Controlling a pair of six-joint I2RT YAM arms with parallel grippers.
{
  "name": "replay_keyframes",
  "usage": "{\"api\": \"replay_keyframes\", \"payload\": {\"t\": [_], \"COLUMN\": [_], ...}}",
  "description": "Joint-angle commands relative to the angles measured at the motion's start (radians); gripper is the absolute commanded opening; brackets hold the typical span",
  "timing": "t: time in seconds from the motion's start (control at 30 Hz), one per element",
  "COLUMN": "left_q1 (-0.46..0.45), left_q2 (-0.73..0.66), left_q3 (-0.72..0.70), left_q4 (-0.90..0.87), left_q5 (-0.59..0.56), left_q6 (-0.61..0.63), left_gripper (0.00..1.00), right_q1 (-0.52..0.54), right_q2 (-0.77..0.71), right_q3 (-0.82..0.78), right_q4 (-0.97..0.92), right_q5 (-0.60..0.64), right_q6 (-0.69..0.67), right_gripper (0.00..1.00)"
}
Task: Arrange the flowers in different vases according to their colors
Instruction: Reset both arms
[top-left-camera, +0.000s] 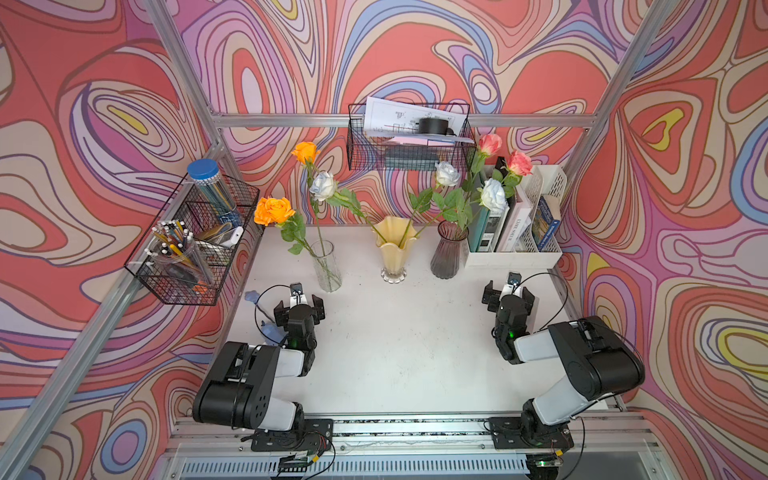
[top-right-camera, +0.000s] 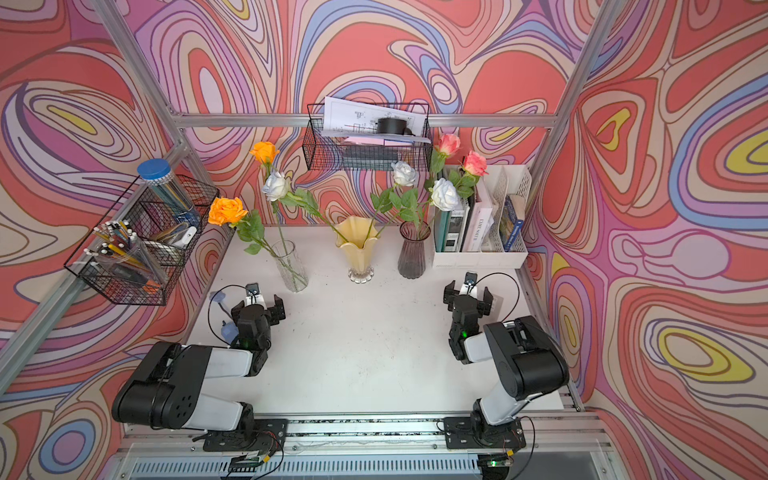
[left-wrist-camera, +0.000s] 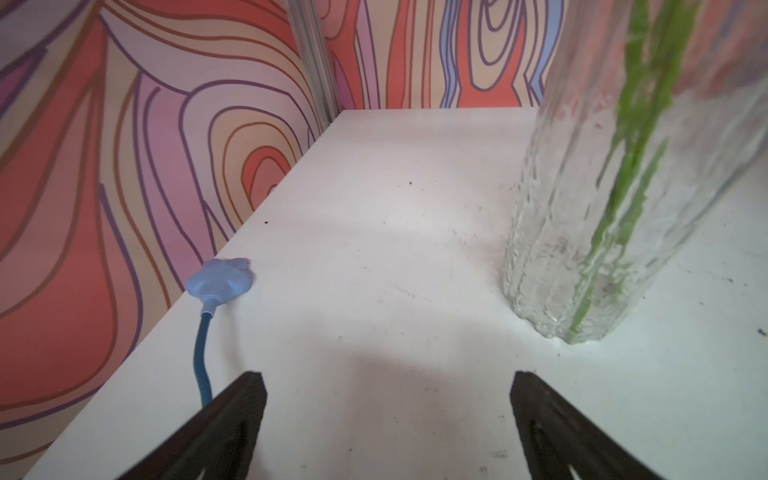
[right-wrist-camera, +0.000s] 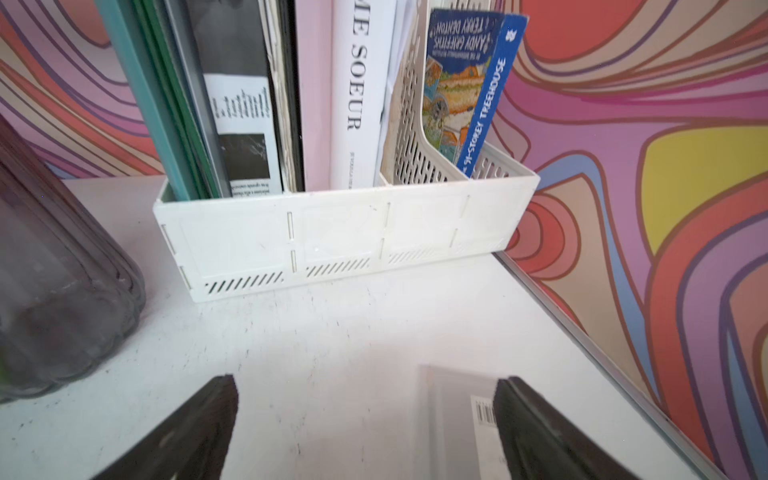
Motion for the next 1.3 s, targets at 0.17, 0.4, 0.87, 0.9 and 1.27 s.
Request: {"api": "replay_keyframes", "payload": {"t": [0.17,0.4,0.87,0.9,1.27], "left_q1": [0.021,0.032,0.037,0.037,0.038], "left_q2": [0.062,0.073,0.086,0.090,0.087], "left_q3": [0.130,0.133,0.126,0.124,0.125], "left_q4": [-0.088,-0.072,-0.045,-0.029,-0.034], "left_q5": [0.122,0.134,0.137,0.135,0.137], "left_q6": [0.022,0.020,0.023,0.025,0.025], "left_gripper": [0.98,0.98,0.98,0.98,0.99], "right_q1": [-0.062,-0.102,-0.128,-0.128,-0.127], "right_q2": [0.003,0.048,0.051,0.053,0.052], "right_q3": [0.078,0.068,0.118,0.115,0.115], "right_q4": [-0.053,-0.012,-0.112,-0.098,-0.103], "right_q5": [-0.131,-0.222,-0.244,-0.239,-0.240], "right_q6": [0.023,0.037,0.065,0.060,0.061], "right_gripper": [0.98,0.98,0.98,0.98,0.98]}}
